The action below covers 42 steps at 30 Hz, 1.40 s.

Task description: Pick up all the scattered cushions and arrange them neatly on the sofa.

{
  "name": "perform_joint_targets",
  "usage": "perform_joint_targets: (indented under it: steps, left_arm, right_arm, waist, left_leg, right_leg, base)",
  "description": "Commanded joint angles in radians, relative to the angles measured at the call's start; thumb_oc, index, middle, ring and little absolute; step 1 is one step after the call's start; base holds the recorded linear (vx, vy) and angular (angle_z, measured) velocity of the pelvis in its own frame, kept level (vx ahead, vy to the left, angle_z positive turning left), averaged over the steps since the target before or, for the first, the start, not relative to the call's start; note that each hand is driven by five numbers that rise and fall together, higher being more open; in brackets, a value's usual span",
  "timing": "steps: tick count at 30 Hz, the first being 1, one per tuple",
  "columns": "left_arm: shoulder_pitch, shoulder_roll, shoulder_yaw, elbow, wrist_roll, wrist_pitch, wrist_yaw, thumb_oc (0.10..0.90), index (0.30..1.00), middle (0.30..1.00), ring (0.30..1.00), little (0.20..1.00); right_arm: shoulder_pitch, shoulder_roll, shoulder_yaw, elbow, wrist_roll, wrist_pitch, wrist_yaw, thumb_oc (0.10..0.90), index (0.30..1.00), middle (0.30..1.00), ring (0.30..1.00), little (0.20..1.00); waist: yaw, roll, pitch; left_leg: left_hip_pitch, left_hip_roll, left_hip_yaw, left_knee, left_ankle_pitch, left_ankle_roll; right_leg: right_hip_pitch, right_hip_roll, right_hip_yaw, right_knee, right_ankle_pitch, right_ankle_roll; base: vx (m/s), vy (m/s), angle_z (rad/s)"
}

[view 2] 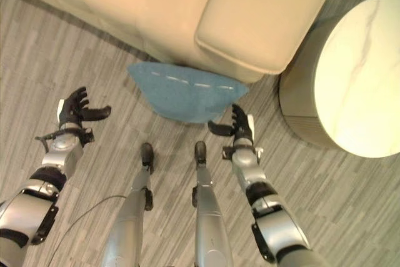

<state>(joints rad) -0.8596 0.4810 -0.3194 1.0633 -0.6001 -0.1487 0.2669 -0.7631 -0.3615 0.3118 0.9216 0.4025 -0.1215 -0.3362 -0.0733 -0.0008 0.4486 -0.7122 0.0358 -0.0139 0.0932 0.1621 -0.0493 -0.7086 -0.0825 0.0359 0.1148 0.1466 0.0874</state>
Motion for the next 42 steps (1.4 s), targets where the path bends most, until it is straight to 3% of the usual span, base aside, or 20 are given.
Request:
perform_joint_targets:
  steps: [1,5,9,14,23,29,38,39,40,41,42]
  left_arm:
    - [-0.054,-0.004,-0.015,0.007,-0.005,-0.069,-0.004,0.800,0.900,0.900,0.900,0.900]
    - [-0.127,-0.035,-0.008,-0.016,-0.085,-0.092,0.010,0.800,0.900,0.900,0.900,0.900]
    - [-0.160,-0.077,-0.011,-0.036,-0.127,-0.110,0.029,0.800,0.900,0.900,0.900,0.900]
    - [-0.224,-0.131,-0.053,0.001,-0.151,-0.096,0.019,0.800,0.900,0.900,0.900,0.900]
    - [-0.322,-0.154,-0.087,0.078,-0.159,-0.066,0.022,0.800,0.900,0.900,0.900,0.900]
    - [-0.400,-0.152,-0.126,0.133,-0.146,-0.021,-0.002,0.800,0.900,0.900,0.900,0.900]
    - [-0.515,-0.168,-0.237,0.246,-0.052,0.041,-0.061,0.800,0.900,0.900,0.900,0.900]
    - [-0.525,-0.176,-0.249,0.260,-0.044,0.048,-0.074,0.616,0.625,0.625,0.625,0.625]
    - [-0.511,-0.181,-0.264,0.247,-0.037,0.049,-0.093,0.400,0.300,0.300,0.300,0.300]
    - [-0.522,-0.190,-0.272,0.268,-0.009,0.053,-0.096,0.400,0.300,0.300,0.300,0.300]
    - [-0.520,-0.203,-0.284,0.277,0.013,0.056,-0.099,0.400,0.300,0.300,0.300,0.300]
  right_arm:
    - [-0.011,-0.051,-0.010,-0.036,-0.007,-0.081,-0.074,0.800,0.900,0.900,0.900,0.900]
    - [-0.092,-0.067,-0.015,-0.072,-0.107,-0.070,-0.166,0.800,0.900,0.900,0.900,0.900]
    - [-0.100,-0.049,-0.037,-0.069,-0.077,-0.084,-0.183,0.800,0.900,0.900,0.900,0.900]
    - [-0.150,-0.009,0.013,0.063,-0.015,-0.069,-0.139,0.800,0.900,0.900,0.900,0.900]
    - [-0.260,0.067,0.090,0.080,0.074,-0.061,-0.120,0.800,0.900,0.900,0.900,0.900]
    - [-0.377,0.088,0.188,0.103,0.017,-0.011,-0.103,0.800,0.900,0.900,0.900,0.900]
    - [-0.513,0.132,0.345,0.266,-0.039,0.065,0.005,0.800,0.900,0.900,0.900,0.900]
    - [-0.528,0.141,0.366,0.285,-0.045,0.072,0.021,0.800,0.900,0.900,0.900,0.900]
    - [-0.531,0.151,0.408,0.303,-0.077,0.083,0.050,0.566,0.549,0.549,0.549,0.549]
    - [-0.539,0.158,0.429,0.325,-0.102,0.088,0.066,0.467,0.401,0.401,0.401,0.401]
    - [-0.539,0.166,0.442,0.334,-0.115,0.088,0.070,0.400,0.300,0.300,0.300,0.300]
  waist:
    - [-0.005,0.033,-0.060]
    - [-0.012,0.045,-0.043]
    - [-0.014,0.044,-0.041]
    - [-0.016,0.035,-0.044]
    - [-0.011,0.034,-0.051]
    - [-0.008,0.034,-0.052]
    - [-0.003,0.023,-0.054]
    - [-0.003,0.022,-0.057]
    - [-0.001,0.023,-0.062]
    - [0.001,0.022,-0.066]
    - [0.002,0.022,-0.071]
  left_leg:
    - [-0.013,0.043,-0.027,0.004,-0.078,-0.074]
    - [-0.059,0.042,-0.032,-0.024,-0.061,-0.077]
    - [-0.056,0.046,-0.039,-0.057,-0.052,-0.074]
    - [-0.045,0.050,-0.048,-0.131,-0.024,-0.076]
    - [-0.086,0.057,-0.055,-0.180,-0.005,-0.085]
    - [-0.151,0.056,-0.057,-0.180,0.003,-0.091]
    - [-0.248,0.055,-0.066,-0.180,0.026,-0.102]
    - [-0.260,0.055,-0.066,-0.180,0.030,-0.103]
    - [-0.277,0.054,-0.067,-0.180,0.036,-0.103]
    - [-0.287,0.053,-0.069,-0.180,0.039,-0.103]
    - [-0.294,0.054,-0.069,-0.180,0.042,-0.104]
  right_leg:
    - [-0.079,0.012,0.052,0.094,-0.096,0.067]
    - [-0.137,0.017,0.057,0.080,-0.085,0.080]
    - [-0.139,0.019,0.051,0.060,-0.082,0.085]
    - [-0.153,0.029,0.058,0.024,-0.065,0.090]
    - [-0.214,0.041,0.049,0.007,-0.064,0.092]
    - [-0.267,0.039,0.039,0.001,-0.056,0.093]
    - [-0.330,0.034,0.027,-0.044,-0.010,0.096]
    - [-0.338,0.033,0.027,-0.049,-0.006,0.096]
    - [-0.350,0.032,0.027,-0.055,0.002,0.095]
    - [-0.358,0.032,0.028,-0.058,0.006,0.094]
    - [-0.363,0.031,0.028,-0.062,0.009,0.092]
  base:
    - [-0.01,-0.015,-0.05]
    - [0.01,-0.027,-0.05]
    - [0.04,-0.027,-0.04]
    - [0.06,-0.034,0.00]
    - [0.05,-0.013,-0.02]
    - [0.02,0.000,-0.02]
    - [0.00,0.000,0.00]
    - [0.00,-0.009,0.04]
    - [0.00,-0.009,0.04]
    - [0.01,0.000,0.04]
    - [0.00,0.000,0.00]
